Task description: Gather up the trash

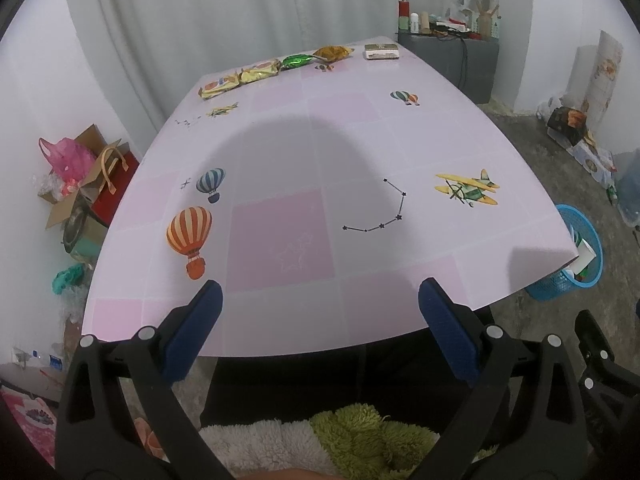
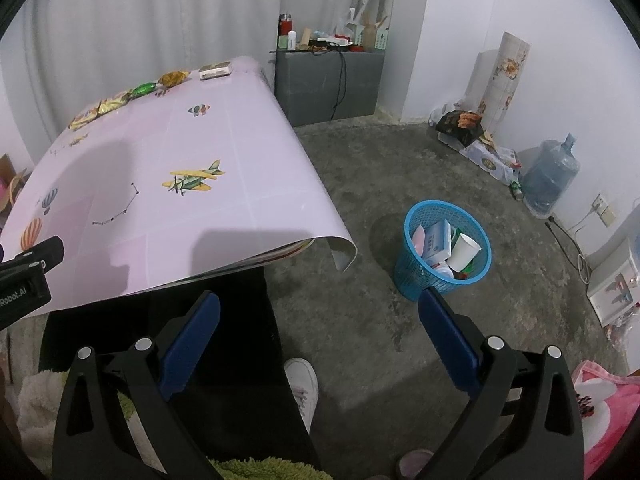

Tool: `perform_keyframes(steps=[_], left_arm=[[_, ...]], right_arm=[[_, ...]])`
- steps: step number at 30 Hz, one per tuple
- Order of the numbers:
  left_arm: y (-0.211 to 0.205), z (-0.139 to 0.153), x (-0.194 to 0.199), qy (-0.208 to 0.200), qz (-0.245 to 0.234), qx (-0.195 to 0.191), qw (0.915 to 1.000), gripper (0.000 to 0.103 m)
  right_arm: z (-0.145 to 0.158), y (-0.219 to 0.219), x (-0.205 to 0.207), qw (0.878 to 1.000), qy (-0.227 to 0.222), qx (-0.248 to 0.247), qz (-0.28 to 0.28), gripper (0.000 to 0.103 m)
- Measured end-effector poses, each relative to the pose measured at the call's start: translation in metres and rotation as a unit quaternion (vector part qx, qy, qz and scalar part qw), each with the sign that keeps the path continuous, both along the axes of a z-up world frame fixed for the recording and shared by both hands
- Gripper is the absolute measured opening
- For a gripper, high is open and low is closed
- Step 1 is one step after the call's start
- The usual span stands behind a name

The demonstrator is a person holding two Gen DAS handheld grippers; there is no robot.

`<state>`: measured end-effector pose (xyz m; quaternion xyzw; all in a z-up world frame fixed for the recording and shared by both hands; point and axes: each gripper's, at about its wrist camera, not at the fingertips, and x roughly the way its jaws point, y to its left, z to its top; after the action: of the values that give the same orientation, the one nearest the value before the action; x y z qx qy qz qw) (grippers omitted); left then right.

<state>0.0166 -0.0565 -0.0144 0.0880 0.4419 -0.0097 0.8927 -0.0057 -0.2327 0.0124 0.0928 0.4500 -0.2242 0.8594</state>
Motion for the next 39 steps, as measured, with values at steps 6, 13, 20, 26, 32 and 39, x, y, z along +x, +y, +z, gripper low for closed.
perform_keyframes(steps=[6, 13, 20, 26, 32, 39], left_arm=[[0.0000, 0.0002, -0.0003, 0.000, -0.001, 0.000, 1.0000, 0.094], [-0.0001, 0.0000, -0.0002, 0.000, -0.001, 0.000, 1.0000, 0.094], [-0.0004, 0.0008, -0.0012, -0.001, 0.001, -0.001, 1.0000, 0.094], [0.0001, 0.0002, -0.0004, 0.000, -0.001, 0.000, 1.0000, 0.094], [0.0002, 0.0005, 0.0002, -0.002, -0.001, 0.000, 1.0000, 0.094], [0.0007, 0.0005, 0.0003, -0.002, -0.001, -0.001, 1.0000, 0.094]], right_arm=[[0.0010, 0.0002, 0.0001, 1.000, 0.000, -0.001, -0.001, 0.097], [0.0016, 0.0008, 0.0011, 1.000, -0.002, -0.003, -0.001, 0.097], [0.0016, 0.0014, 0.0013, 1.000, -0.003, -0.003, -0.002, 0.097], [0.0017, 0.0012, 0.0009, 1.000, -0.003, -0.003, -0.002, 0.097], [0.0022, 0.0013, 0.0013, 1.000, -0.004, -0.004, -0.003, 0.097], [0.0030, 0.0017, 0.0012, 1.000, -0.004, -0.005, -0.003, 0.097]])
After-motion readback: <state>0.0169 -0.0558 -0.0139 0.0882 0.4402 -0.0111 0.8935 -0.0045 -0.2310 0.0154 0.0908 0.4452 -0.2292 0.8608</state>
